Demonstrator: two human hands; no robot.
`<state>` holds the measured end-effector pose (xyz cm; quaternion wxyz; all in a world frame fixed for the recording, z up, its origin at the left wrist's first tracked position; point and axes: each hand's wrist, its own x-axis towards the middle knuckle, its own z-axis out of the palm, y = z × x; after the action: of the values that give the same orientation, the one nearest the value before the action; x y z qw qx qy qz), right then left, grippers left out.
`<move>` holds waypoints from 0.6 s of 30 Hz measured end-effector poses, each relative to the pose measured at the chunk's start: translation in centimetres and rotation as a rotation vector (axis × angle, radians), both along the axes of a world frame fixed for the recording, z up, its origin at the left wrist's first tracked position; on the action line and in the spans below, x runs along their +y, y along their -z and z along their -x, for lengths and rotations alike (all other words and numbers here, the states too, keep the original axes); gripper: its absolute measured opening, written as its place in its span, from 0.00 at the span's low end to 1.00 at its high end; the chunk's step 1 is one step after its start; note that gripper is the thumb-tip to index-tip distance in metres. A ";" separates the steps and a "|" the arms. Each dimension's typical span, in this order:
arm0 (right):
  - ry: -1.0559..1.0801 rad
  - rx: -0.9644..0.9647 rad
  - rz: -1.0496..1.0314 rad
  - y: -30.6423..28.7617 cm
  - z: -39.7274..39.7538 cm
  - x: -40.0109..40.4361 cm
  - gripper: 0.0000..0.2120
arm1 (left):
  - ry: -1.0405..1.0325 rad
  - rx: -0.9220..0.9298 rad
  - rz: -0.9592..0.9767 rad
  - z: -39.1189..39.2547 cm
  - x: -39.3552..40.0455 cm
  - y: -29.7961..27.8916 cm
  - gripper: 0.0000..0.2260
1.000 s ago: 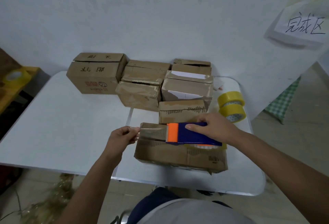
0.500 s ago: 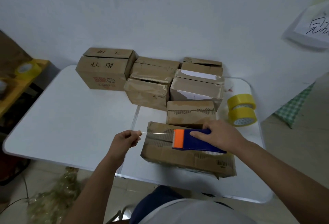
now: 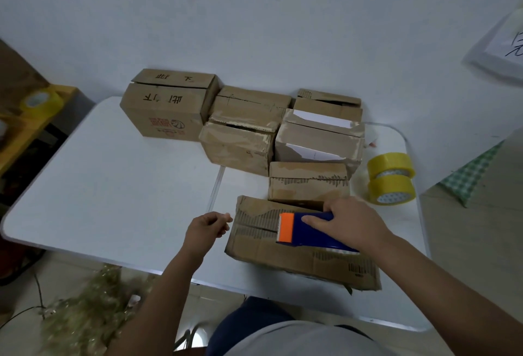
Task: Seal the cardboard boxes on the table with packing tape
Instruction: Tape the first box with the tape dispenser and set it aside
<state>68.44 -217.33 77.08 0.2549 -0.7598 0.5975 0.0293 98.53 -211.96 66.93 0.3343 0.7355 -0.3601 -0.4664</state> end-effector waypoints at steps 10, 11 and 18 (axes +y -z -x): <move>0.016 0.020 0.009 0.5 -0.4 -0.2 0.23 | -0.021 -0.058 -0.084 2.0 0.8 1.9 0.12; 0.016 0.017 0.016 0.5 -0.4 -0.3 0.23 | -0.026 -0.073 -0.124 2.2 0.6 1.8 0.12; 0.013 0.017 0.033 0.7 -0.6 -0.1 0.22 | 0.140 -0.229 -0.241 0.6 0.5 2.5 0.04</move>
<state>69.00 -217.47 76.40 0.2373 -0.7597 0.6050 0.0244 97.95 -211.46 64.40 0.1672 0.7918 -0.3875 -0.4415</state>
